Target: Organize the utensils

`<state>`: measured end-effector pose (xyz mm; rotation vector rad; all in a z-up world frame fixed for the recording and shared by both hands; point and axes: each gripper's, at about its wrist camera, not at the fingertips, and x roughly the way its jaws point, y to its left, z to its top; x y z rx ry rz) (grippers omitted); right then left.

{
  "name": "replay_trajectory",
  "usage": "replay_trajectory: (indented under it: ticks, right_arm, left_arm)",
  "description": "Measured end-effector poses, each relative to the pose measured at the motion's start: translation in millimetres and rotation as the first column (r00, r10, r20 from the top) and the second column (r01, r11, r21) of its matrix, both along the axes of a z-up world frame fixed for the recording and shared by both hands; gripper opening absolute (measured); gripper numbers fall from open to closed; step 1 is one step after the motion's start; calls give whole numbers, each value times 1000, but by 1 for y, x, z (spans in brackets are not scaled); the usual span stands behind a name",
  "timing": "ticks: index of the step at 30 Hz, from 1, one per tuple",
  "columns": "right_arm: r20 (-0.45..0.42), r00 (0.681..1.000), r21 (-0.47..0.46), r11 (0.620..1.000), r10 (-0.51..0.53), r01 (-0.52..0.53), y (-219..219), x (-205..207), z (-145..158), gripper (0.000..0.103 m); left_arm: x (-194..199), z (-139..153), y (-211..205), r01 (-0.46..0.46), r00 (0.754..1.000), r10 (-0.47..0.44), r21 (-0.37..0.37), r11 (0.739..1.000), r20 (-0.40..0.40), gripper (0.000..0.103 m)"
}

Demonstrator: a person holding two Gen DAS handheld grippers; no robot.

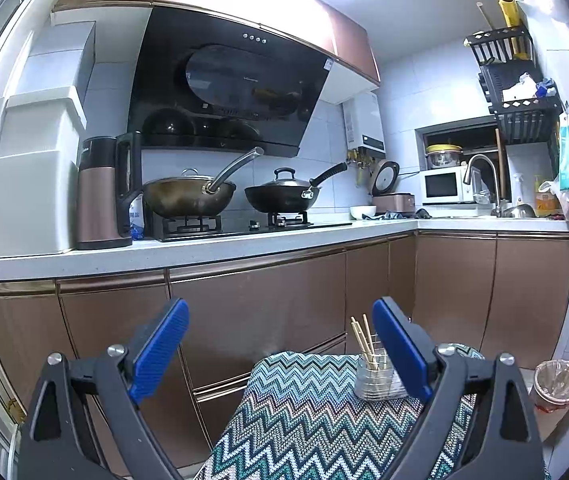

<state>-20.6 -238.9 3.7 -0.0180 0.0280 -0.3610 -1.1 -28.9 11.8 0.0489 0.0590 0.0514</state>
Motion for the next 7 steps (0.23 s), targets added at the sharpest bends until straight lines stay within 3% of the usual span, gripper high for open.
replay_trajectory:
  ticks: [7]
  right_arm:
    - [3, 1000, 5, 1000, 0, 0, -1, -1, -1, 103]
  left_arm:
    - [-1, 1, 3, -5, 1000, 5, -13, 1000, -3, 93]
